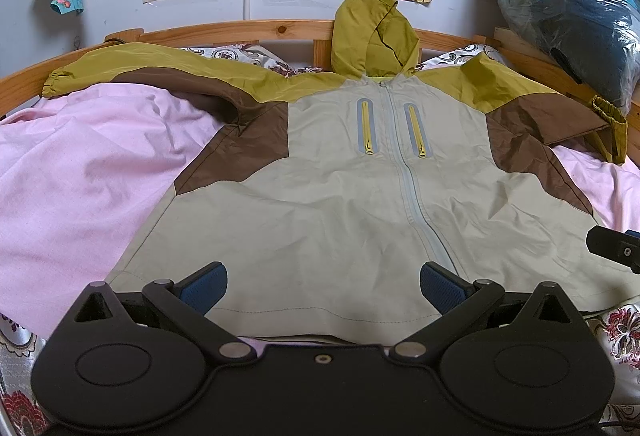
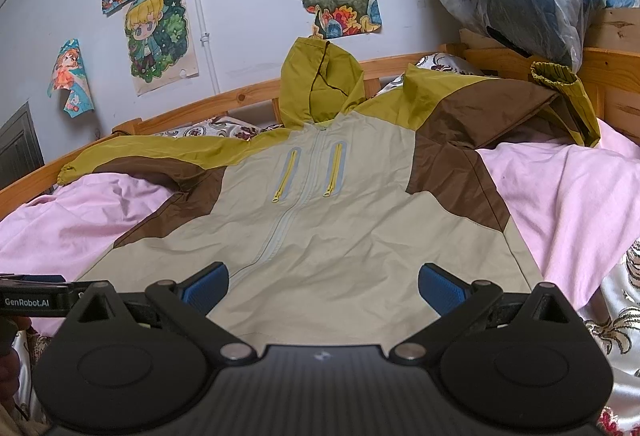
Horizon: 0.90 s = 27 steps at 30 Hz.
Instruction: Fold large clothes
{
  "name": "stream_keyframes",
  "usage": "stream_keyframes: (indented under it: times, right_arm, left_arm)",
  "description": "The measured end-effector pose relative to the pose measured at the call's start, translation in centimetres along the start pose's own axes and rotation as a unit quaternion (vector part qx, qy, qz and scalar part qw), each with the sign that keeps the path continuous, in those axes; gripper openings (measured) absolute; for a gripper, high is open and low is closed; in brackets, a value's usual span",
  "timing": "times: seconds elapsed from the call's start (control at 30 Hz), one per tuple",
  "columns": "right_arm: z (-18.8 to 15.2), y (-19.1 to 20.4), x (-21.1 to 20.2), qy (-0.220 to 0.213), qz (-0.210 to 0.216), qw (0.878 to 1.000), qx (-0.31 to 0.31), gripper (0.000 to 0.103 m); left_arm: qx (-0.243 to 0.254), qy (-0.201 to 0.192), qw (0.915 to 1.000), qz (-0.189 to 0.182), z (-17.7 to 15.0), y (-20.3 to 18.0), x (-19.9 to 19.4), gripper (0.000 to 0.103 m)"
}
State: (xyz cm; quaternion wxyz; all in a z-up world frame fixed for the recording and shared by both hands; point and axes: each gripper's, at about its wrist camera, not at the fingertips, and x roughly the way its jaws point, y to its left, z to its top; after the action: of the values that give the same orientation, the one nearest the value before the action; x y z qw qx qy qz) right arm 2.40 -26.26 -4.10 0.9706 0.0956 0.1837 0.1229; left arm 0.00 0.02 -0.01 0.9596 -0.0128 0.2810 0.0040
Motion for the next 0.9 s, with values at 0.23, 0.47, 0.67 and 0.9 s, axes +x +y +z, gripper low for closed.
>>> stream_keyframes:
  times: [0.23, 0.47, 0.67, 0.9]
  right_arm:
    - [-0.1, -0.1, 0.0, 0.000, 0.000, 1.000, 0.001, 0.103]
    - [-0.3, -0.2, 0.0, -0.001, -0.001, 1.000, 0.003, 0.103]
    - [-0.4, -0.1, 0.1, 0.001, -0.007, 1.000, 0.015, 0.103]
    - [2.1, -2.5, 0.3, 0.017, 0.012, 0.999, 0.027, 0.103]
  left_arm:
    - [0.000, 0.001, 1.0000, 0.000, 0.0, 0.0, 0.0, 0.102]
    - [0.000, 0.001, 1.0000, 0.000, 0.0, 0.0, 0.0, 0.102]
    - [0.000, 0.002, 1.0000, 0.001, -0.5, -0.6, 0.1, 0.102]
    - [-0.004, 0.026, 0.9996, 0.011, 0.9, 0.0, 1.7, 0.102]
